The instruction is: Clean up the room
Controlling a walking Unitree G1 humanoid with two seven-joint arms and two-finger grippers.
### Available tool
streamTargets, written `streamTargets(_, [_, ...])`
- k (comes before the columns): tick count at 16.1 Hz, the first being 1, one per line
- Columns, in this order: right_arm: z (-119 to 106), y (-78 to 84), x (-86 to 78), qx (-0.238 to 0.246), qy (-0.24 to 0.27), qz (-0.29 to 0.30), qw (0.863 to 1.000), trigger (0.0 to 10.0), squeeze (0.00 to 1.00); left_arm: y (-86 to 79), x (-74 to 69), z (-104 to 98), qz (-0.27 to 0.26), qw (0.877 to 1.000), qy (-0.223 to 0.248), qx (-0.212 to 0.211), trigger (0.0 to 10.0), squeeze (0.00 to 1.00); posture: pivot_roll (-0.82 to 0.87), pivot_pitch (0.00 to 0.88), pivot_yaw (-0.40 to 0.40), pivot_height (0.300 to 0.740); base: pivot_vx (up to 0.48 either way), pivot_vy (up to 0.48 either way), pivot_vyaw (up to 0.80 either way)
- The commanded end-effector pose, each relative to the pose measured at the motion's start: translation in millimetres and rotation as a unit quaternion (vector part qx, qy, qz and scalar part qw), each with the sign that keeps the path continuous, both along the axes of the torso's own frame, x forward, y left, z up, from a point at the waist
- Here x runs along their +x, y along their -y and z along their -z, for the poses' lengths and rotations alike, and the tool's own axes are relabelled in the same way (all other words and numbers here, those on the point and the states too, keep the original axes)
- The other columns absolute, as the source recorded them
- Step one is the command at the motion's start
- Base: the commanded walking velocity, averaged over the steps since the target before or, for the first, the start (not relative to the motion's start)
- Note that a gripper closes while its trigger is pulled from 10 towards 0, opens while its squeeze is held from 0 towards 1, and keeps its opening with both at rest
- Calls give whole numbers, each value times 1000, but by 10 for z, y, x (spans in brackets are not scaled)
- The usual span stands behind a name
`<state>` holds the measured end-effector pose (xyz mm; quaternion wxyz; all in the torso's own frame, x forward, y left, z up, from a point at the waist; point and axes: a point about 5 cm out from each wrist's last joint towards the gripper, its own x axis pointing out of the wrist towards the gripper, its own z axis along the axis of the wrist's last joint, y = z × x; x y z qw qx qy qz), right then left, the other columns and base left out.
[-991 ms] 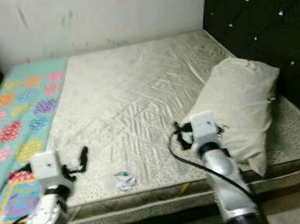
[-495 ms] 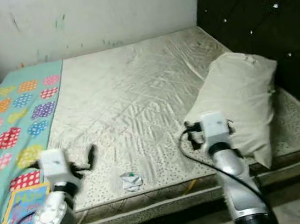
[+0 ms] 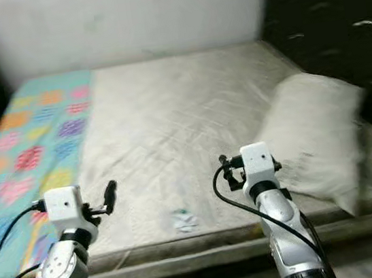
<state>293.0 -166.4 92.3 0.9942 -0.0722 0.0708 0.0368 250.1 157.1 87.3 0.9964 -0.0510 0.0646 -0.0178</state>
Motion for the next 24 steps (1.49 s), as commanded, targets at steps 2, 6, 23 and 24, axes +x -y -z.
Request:
streamTargets(2, [-40, -3, 12, 7, 7, 1, 1000, 10000, 0, -21, 16, -25, -7, 1000, 4, -1, 10000, 0, -110, 0, 19, 740, 0, 0, 0])
streamTargets(6, [-41, -2, 11, 4, 7, -1, 1000, 10000, 0, -15, 16, -12, -8, 1000, -1, -9, 10000, 0, -112, 0, 19, 740, 0, 203, 0])
streamTargets(23, [-34, -41, 5, 18, 4, -9, 1000, 10000, 0, -16, 33, -86, 14, 1000, 25, 2, 10000, 0, -105, 0, 16, 740, 0, 198, 0])
streamTargets(24, [-36, -43, 10, 18, 4, -11, 1000, 10000, 0, -12, 29, -84, 16, 1000, 25, 4, 10000, 0, -102, 0, 14, 740, 296, 0, 0])
